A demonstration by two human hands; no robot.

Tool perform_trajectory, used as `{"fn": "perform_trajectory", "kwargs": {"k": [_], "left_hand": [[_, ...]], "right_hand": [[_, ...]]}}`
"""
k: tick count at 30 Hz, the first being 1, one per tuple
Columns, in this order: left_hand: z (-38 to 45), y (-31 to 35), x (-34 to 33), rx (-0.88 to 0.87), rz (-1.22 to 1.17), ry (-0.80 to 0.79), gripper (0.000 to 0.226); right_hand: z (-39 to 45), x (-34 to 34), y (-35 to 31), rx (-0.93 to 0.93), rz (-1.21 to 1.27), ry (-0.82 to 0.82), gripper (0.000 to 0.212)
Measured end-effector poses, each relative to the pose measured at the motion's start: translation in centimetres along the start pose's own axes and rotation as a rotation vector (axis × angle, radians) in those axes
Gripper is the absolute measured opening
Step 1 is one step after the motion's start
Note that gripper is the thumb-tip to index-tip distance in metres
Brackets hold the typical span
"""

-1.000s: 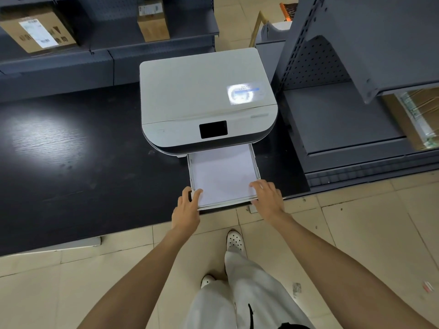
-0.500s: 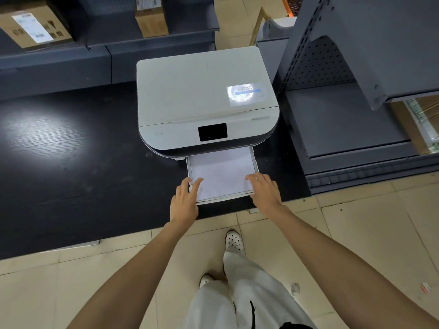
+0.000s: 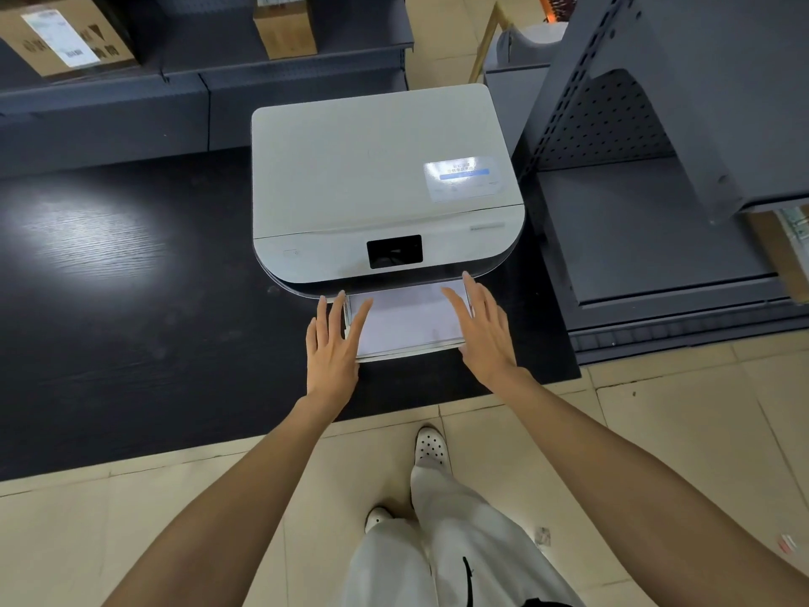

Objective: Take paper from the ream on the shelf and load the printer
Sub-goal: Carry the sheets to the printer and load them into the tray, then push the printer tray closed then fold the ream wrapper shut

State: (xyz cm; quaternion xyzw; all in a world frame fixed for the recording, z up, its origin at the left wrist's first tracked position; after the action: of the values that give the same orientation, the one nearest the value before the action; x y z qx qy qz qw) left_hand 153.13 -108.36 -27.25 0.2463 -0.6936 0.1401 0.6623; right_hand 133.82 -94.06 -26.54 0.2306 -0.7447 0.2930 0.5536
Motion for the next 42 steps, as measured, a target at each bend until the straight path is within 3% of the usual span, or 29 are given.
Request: {"fn": "perform_trajectory", "kwargs": {"k": [10,27,42], "left_hand": [[2.4,-0.6,0.5,0.011,0.058,0.02,0.129],[6.0,-1.4,1.6,0.01,0.157,0.105,0.124],[9.9,-2.4,3.3,-0.017,0.216,0.119,0.126]], "right_hand": [[2.7,0.8,-0.5,0.041,-0.085,0.09,0.128],[6.7,2.6,-1.3,0.135,-0.188,0.135,0.128],[10.3,3.5,-2.4,0.17,-0.255,0.12,0.141]]}}
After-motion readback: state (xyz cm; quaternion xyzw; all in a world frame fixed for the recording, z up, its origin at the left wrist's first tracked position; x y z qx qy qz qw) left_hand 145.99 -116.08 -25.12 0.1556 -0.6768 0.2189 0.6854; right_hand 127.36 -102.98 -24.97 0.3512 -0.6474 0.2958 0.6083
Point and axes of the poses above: each hand's wrist, its own z-axis towards the middle knuckle, its own x-axis out of the back of the hand, y = z × x, the point moved 3 cm from there along z, towards the middle knuckle, and after that the axes turned 11 degrees about -x, right-handed, at the moved point
